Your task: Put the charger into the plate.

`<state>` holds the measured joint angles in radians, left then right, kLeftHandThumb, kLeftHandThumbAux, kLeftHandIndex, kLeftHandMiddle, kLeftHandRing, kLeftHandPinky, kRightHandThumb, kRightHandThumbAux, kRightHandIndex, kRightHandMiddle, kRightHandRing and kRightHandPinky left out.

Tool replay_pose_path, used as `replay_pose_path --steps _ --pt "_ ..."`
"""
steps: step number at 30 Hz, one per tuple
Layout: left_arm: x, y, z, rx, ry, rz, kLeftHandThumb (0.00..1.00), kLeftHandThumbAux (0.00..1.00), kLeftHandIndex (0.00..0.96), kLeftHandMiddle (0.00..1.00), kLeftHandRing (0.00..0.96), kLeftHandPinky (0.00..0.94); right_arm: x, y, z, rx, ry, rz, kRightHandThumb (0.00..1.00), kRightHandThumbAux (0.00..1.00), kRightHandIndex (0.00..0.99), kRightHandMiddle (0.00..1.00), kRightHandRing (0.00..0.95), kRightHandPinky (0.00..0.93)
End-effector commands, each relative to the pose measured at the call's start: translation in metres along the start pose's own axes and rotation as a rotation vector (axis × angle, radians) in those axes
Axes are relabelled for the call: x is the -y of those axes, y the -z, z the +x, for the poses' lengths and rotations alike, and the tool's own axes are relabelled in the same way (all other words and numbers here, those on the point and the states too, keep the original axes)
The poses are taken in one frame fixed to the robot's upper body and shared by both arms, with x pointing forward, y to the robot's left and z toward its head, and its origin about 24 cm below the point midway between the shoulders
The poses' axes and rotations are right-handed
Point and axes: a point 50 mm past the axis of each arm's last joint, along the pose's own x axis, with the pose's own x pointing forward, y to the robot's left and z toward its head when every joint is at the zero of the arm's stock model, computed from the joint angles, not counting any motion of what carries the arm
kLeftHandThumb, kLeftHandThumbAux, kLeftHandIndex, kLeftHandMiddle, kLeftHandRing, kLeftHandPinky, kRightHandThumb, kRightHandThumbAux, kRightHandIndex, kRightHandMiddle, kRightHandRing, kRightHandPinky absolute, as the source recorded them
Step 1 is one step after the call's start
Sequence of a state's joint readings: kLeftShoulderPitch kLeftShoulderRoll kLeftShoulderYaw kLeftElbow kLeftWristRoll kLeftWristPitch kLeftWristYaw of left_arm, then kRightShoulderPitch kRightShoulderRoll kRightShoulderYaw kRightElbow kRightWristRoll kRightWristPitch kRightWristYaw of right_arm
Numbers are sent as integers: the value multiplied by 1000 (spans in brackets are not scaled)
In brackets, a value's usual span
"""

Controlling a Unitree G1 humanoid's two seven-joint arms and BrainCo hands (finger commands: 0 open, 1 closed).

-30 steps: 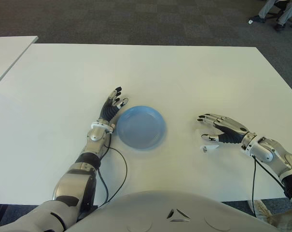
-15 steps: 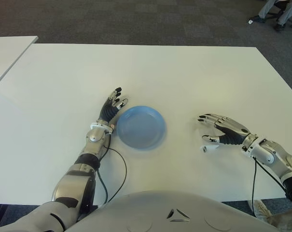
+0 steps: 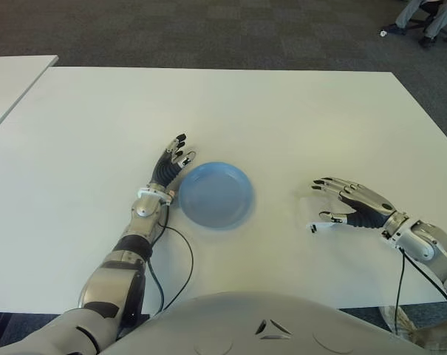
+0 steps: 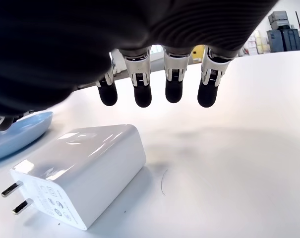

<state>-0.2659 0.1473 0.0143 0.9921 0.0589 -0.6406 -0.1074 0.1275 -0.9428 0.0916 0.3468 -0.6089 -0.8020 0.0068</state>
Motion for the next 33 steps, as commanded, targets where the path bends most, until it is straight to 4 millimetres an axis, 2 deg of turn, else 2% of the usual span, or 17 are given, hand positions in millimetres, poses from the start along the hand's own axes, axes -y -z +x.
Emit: replay_pose_path --steps 1,16,33 --pt "7 42 -31 -233 41 -15 0 493 0 40 38 51 2 -1 -5 4 -9 -9 234 92 0 0 0 0" --pt "4 42 -31 -226 46 7 0 470 3 46 44 59 -2 2 -12 -19 -32 -6 210 106 0 0 0 0" --pt "0 43 -34 -222 45 25 0 468 0 54 54 68 -16 15 -6 -31 4 -29 213 113 0 0 0 0"
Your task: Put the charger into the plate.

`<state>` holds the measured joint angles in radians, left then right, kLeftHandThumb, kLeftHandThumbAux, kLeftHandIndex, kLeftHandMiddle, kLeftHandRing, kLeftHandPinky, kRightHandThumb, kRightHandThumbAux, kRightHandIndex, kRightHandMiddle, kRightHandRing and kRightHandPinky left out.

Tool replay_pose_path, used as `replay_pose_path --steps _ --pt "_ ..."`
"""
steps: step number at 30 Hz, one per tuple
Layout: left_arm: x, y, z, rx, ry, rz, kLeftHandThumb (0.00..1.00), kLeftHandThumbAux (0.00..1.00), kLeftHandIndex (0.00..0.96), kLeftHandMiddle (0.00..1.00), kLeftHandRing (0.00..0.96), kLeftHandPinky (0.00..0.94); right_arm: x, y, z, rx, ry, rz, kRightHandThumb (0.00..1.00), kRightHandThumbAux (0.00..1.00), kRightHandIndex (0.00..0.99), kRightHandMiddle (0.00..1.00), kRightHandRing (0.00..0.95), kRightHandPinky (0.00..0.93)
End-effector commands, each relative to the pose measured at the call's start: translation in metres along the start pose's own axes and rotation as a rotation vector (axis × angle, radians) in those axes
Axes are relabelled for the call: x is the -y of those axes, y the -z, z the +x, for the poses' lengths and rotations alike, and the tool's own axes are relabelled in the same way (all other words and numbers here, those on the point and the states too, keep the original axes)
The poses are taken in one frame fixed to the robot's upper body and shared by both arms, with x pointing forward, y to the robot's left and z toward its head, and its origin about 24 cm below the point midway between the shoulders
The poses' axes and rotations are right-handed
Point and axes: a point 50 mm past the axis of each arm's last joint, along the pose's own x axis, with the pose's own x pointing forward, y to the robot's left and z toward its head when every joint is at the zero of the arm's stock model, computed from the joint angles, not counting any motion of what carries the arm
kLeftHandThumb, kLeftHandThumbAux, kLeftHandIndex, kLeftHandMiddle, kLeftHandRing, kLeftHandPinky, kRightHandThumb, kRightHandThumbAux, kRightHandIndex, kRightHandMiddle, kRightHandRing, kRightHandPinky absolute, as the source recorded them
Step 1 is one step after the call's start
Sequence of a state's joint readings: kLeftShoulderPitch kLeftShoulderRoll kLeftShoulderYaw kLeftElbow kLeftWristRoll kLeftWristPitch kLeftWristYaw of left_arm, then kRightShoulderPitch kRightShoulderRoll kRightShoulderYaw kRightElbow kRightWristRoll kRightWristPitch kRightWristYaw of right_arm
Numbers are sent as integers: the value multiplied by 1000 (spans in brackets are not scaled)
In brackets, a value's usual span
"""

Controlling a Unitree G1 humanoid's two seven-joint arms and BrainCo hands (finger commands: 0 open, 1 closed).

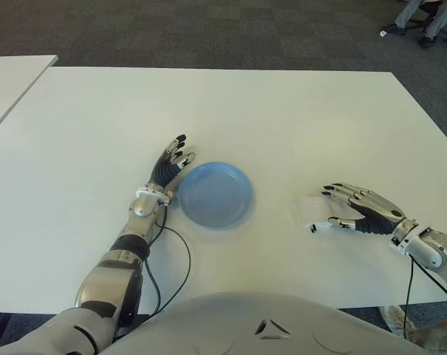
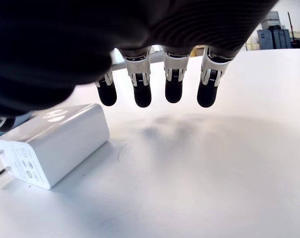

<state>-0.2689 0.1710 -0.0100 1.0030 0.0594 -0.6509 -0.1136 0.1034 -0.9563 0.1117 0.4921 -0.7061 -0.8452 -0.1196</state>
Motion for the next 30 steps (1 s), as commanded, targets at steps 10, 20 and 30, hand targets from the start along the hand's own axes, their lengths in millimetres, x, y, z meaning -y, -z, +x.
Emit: replay_pose_path --steps 10,20,30 --pt "5 43 -35 -223 28 -21 0 473 0 51 49 66 -4 -2 14 51 30 -37 223 118 0 0 0 0" --pt "5 43 -36 -215 28 -7 0 474 0 50 50 71 -6 -1 25 55 27 -51 217 112 0 0 0 0" --pt "5 43 -37 -211 32 -13 0 485 0 46 46 62 -5 -2 35 60 -1 -67 200 110 0 0 0 0"
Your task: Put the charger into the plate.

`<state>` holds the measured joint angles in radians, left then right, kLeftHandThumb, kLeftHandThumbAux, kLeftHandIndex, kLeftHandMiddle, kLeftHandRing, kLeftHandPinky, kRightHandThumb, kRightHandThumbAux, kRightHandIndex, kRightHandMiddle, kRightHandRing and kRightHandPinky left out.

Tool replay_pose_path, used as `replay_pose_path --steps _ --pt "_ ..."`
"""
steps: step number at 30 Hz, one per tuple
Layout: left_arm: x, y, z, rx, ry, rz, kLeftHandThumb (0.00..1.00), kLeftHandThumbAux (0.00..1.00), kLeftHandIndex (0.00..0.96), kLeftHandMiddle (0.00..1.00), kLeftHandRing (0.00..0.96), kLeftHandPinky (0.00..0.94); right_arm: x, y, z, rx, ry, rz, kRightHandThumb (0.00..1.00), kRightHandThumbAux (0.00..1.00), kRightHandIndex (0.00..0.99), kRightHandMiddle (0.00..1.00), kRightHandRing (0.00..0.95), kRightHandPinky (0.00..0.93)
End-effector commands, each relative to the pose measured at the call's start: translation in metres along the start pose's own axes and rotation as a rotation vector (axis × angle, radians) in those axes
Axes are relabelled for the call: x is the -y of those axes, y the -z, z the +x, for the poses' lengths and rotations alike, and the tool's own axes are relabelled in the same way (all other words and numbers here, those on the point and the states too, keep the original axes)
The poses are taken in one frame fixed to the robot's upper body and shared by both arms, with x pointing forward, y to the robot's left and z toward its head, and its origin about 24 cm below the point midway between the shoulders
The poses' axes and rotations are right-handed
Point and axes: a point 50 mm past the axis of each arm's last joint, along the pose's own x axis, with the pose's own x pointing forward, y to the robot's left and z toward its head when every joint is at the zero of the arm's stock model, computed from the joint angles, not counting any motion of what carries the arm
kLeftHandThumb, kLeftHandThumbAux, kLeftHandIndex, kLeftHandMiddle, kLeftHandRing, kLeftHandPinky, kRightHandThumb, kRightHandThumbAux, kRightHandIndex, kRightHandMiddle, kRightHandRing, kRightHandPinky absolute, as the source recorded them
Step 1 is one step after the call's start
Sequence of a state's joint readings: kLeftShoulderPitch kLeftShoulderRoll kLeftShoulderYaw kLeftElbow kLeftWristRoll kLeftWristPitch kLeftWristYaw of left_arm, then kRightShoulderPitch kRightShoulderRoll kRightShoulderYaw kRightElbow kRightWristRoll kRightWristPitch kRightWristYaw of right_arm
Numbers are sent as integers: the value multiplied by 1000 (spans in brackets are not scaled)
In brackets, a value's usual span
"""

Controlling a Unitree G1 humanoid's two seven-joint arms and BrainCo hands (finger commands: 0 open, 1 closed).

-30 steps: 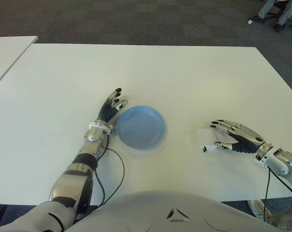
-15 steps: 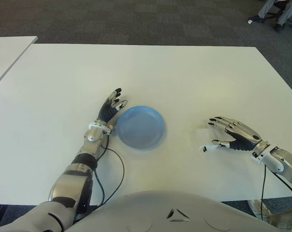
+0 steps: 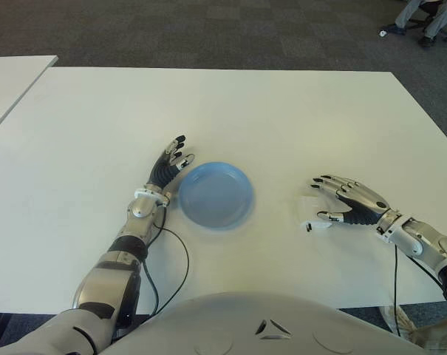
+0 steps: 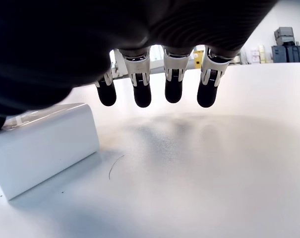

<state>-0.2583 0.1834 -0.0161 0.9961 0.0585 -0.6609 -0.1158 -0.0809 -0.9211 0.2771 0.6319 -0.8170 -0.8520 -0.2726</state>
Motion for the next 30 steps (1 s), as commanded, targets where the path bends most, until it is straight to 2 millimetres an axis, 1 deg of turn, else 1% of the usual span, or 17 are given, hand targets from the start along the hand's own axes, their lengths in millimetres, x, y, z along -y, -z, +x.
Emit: replay_pose_path --steps 1,7,17,30 --pt "8 42 -35 -216 31 -27 0 486 0 46 46 62 -3 -2 6 3 -41 -11 200 110 0 0 0 0" --pt "9 42 -35 -215 30 -27 0 485 0 47 47 67 -3 -1 12 7 -68 -19 204 113 0 0 0 0" --pt "12 41 -34 -212 34 -33 0 481 0 45 43 59 2 0 16 28 -85 -37 210 110 0 0 0 0" --pt "13 41 -33 -220 37 -39 0 482 0 41 37 49 8 1 9 20 -73 -32 214 111 0 0 0 0"
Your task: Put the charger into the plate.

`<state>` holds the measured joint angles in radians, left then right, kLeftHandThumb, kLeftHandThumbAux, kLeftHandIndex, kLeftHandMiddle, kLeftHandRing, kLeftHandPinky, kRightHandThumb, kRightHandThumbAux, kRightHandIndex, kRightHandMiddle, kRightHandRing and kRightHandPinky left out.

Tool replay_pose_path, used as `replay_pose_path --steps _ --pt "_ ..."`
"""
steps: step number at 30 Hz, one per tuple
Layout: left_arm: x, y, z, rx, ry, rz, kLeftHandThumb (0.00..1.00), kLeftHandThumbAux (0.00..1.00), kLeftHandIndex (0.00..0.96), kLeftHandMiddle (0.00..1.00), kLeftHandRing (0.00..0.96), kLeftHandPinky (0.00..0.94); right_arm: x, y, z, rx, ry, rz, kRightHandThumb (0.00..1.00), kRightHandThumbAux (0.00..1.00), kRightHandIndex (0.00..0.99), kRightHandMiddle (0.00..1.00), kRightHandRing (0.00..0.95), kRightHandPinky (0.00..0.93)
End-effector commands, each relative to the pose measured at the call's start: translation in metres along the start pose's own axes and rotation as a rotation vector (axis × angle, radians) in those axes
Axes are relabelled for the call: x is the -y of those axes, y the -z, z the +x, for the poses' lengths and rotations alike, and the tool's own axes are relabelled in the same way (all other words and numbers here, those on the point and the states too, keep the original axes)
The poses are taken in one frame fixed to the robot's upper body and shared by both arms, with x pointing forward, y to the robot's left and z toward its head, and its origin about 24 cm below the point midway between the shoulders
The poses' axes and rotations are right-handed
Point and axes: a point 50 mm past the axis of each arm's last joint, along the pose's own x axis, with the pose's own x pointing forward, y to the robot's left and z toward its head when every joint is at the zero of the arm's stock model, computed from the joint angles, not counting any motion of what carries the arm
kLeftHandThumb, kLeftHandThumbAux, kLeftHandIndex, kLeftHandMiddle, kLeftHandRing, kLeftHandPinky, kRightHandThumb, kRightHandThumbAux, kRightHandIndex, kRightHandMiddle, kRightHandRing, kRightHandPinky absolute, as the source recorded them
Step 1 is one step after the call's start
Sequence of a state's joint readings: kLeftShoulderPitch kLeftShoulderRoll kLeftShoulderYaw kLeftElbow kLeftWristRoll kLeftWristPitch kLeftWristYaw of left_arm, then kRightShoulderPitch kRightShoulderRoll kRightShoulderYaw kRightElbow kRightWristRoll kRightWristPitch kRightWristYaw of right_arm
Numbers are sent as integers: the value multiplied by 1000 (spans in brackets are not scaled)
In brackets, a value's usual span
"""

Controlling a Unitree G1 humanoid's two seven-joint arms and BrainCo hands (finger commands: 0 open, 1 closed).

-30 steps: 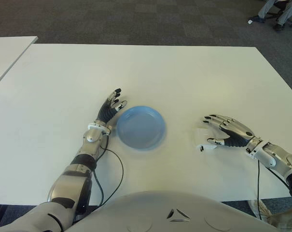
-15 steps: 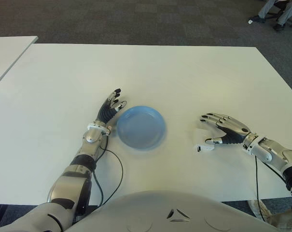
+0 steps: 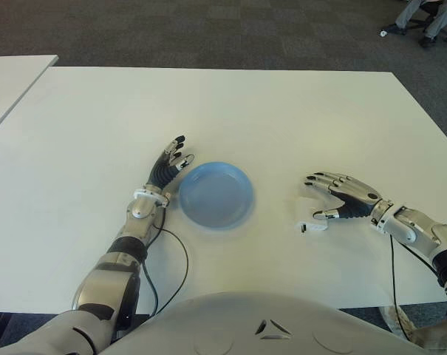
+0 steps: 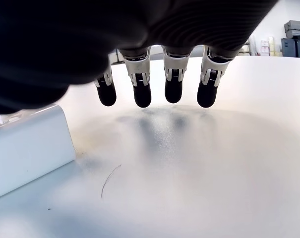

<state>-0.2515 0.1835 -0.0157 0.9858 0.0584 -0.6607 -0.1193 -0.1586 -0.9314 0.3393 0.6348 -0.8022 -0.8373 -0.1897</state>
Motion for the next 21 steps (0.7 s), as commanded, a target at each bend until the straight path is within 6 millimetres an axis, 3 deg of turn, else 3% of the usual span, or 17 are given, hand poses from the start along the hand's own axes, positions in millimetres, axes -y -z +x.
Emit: replay_pose_path --steps 1,21 --pt "13 42 -32 -224 35 -40 0 483 0 41 37 51 -1 1 -5 -9 -3 6 213 110 0 0 0 0" --pt "14 42 -31 -226 70 -15 0 485 0 36 35 46 -4 4 -9 -32 67 -1 197 123 0 0 0 0"
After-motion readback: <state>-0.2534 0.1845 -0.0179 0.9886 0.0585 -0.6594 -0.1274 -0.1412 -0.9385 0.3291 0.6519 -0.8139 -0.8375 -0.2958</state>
